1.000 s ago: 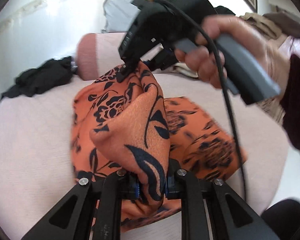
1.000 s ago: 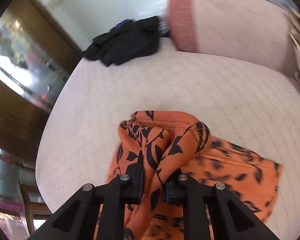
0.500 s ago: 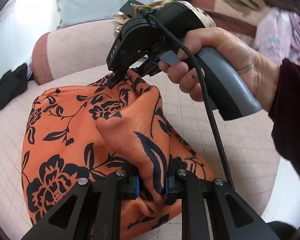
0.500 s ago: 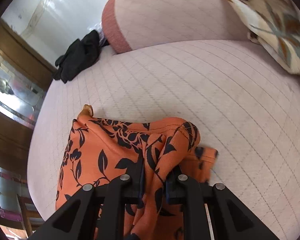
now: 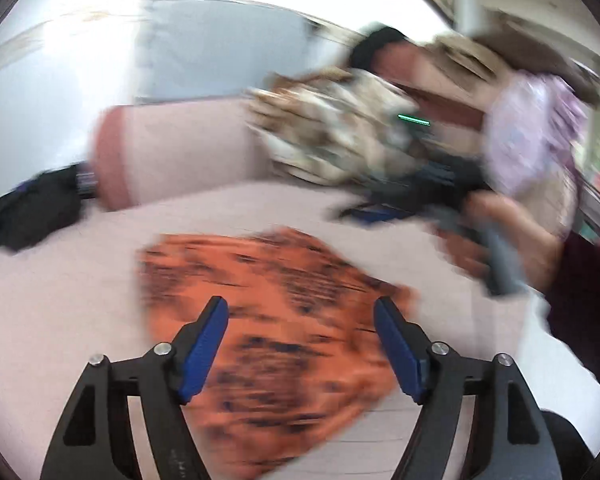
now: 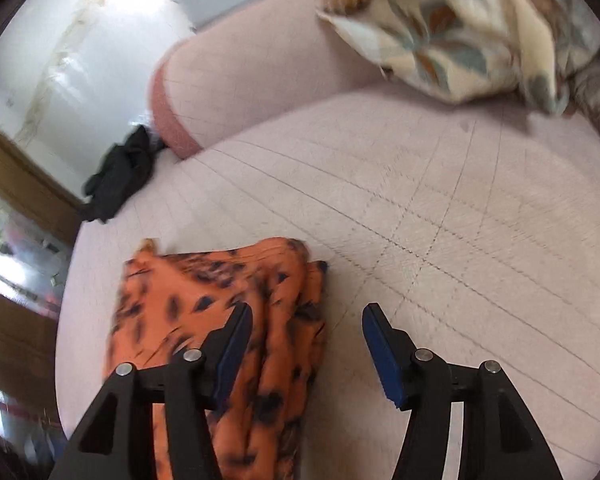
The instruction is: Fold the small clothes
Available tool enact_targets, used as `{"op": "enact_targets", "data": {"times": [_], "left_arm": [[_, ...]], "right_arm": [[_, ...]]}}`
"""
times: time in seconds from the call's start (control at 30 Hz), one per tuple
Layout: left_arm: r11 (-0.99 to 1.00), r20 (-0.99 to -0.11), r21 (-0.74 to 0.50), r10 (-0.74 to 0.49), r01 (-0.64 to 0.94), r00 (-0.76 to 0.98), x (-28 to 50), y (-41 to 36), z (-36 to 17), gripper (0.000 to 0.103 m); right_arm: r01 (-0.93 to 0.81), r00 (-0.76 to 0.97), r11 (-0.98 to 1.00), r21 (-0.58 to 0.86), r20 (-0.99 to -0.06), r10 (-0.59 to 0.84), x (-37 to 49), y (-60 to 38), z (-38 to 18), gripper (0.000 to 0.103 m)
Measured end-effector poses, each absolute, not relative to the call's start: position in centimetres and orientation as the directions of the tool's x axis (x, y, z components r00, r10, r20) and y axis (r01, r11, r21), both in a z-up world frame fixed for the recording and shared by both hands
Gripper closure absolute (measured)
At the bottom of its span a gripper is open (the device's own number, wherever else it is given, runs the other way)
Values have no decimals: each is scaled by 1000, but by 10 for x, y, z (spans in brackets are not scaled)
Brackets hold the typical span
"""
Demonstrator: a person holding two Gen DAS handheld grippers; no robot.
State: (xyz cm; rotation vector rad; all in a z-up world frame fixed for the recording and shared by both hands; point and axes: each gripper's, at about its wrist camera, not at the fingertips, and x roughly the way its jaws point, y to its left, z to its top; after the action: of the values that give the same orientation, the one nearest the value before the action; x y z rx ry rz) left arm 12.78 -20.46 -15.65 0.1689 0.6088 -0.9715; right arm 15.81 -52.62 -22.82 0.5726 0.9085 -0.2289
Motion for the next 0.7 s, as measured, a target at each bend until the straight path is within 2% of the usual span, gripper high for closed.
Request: {"op": "enact_targets", "data": {"times": [0.03,0.1,0.13,0.17,0.3,0.37,0.47,0.57,0.7], "left_arm": [[625,-564,-146,-690,767,454,143,-192,-157,27],[687,-597,-197,-650,699,470,173,-176,-167,27],[711,-619,-217,-630,669,468,180,-171,-174,27],[728,-645,-224,-609,647,462,182,-172,-184,28],[728,-698,-137,-552,671,456,171,-184,-208,27],[705,-729,-104,-534,701,429,162,-192,-222,27],[664,-832,-10,-420,747,362,149,-205,-252,27],[666,-845,-59,-430,744,318,150,-200,-268,25],[664,-833,-105,-466,740,300,155,-190,-266,25]], "right_arm": [[402,615,837,372,-787,54,150,-520,-219,44],[362,628,859,362,-776,62,142,-499,-205,54],[334,630,875,350,-774,69,139,-485,-199,63],[315,627,888,336,-776,72,138,-471,-195,65],[264,587,913,312,-802,105,137,-423,-200,67],[261,549,932,251,-833,70,136,-406,-210,68],[307,469,927,214,-882,49,120,-400,-232,68],[324,378,933,154,-926,22,94,-399,-266,67],[318,405,930,184,-913,42,85,-400,-257,67]]}}
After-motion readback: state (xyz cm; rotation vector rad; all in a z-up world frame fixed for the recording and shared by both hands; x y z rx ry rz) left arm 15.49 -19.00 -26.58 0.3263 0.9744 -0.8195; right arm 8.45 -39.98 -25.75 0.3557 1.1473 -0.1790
